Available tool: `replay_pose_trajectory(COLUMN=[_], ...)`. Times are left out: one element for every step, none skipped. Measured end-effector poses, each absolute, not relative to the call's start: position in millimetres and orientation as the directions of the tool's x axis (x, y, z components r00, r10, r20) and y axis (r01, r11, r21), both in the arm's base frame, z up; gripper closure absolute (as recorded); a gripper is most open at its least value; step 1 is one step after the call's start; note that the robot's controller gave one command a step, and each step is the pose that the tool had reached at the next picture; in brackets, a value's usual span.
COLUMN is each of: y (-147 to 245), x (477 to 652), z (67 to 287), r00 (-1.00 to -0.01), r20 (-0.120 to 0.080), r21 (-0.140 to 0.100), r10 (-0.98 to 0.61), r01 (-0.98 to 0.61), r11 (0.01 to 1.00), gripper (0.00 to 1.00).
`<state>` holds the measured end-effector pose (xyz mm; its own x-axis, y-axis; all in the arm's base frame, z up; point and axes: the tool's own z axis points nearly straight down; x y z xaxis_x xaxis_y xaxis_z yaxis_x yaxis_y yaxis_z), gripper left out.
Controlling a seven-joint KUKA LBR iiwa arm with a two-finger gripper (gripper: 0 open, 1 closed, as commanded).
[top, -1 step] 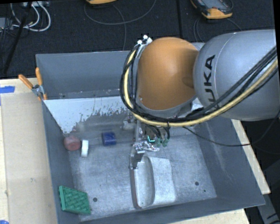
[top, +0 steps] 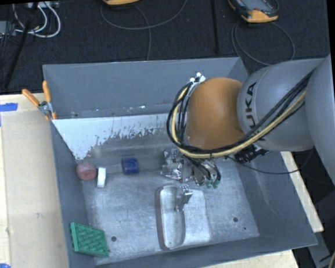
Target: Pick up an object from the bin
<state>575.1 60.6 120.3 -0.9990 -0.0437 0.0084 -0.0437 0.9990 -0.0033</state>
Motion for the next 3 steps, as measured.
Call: replay_pose_trajectory(y=[50.9, 26.8, 7.5], x=[602.5, 620.8, 617.2], z=[71.5, 74.9, 75.6], r00=[-0.997, -1.000, -0.998], r20=[-0.002, -0.001, -0.003], r21=[0.004, 0.004, 0.002], r10=[-0.073, -0.022, -0.061], r01=[-0.073, -0.022, -0.061], r11=[0.997, 1.000, 0.998], gripper=[0.00, 0.00, 0.00])
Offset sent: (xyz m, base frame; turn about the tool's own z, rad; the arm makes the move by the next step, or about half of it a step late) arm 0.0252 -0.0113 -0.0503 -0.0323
